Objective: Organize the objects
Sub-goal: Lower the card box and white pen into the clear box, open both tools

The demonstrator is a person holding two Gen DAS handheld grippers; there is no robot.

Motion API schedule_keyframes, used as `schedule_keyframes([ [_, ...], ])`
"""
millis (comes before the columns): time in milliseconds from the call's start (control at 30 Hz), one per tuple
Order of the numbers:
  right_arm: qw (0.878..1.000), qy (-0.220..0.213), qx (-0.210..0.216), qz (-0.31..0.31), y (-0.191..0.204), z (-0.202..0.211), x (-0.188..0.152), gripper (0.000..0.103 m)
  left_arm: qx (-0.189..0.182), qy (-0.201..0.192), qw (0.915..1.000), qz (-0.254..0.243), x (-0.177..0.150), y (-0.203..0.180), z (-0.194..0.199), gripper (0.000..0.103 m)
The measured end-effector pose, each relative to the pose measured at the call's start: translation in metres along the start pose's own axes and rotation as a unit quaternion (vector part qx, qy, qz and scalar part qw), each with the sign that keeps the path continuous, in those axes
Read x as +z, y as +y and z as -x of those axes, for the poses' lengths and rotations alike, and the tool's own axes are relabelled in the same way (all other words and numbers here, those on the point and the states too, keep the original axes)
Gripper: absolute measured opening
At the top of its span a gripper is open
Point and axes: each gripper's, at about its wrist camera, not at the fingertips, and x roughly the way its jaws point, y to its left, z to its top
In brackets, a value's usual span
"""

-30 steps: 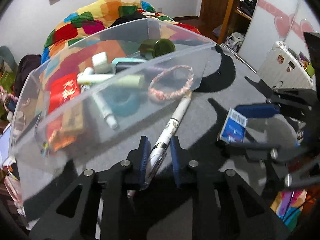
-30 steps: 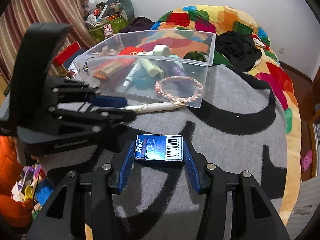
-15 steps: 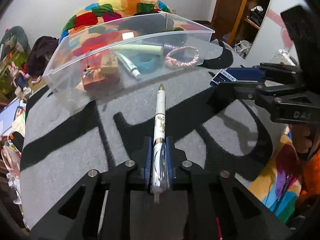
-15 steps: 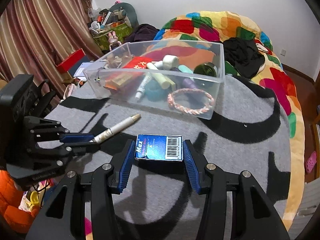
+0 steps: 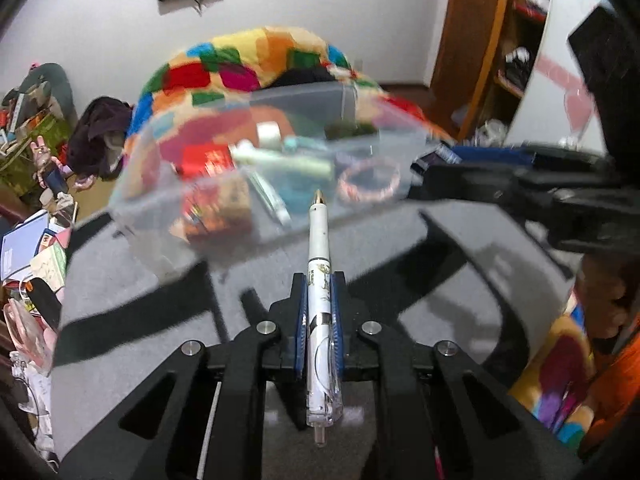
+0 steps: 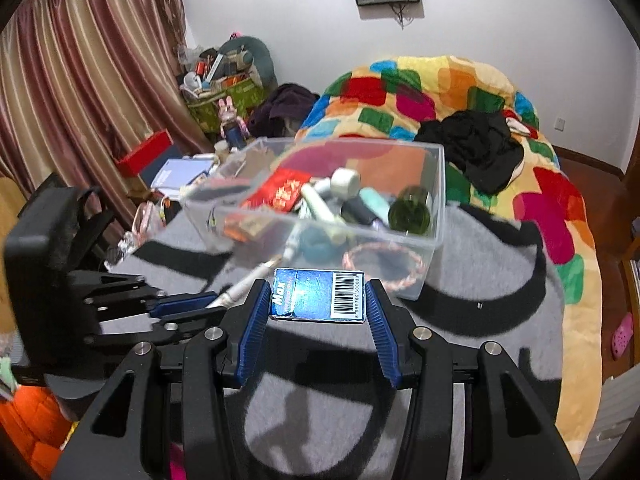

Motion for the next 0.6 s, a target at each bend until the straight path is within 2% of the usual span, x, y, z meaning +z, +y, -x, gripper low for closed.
schedule_keyframes([
  [167, 1.000, -0.020, 0.000, -0.012, -0.003, 0.001, 0.018, 0.045, 0.000, -0.050, 0.9986, 0.021, 0.018, 0.010, 0.029, 0.010],
  [367, 0.999, -0.032, -0.008, -0.024, -0.004, -0.005, 0.037, 0.045, 0.009, -0.078, 0.9963, 0.035, 0.044, 0.026, 0.042, 0.010],
  [467, 0.999, -0.033, -0.012, -0.030, -0.005, -0.011, 0.047, 0.045, 0.009, -0.073, 0.9965, 0.040, 0.057, 0.034, 0.036, 0.010],
  [600, 0.999, -0.022, -0.023, -0.035, -0.006, -0.028, 0.057, 0.045, 0.005, -0.041, 0.9982, 0.044, 0.071, 0.045, 0.017, 0.010],
])
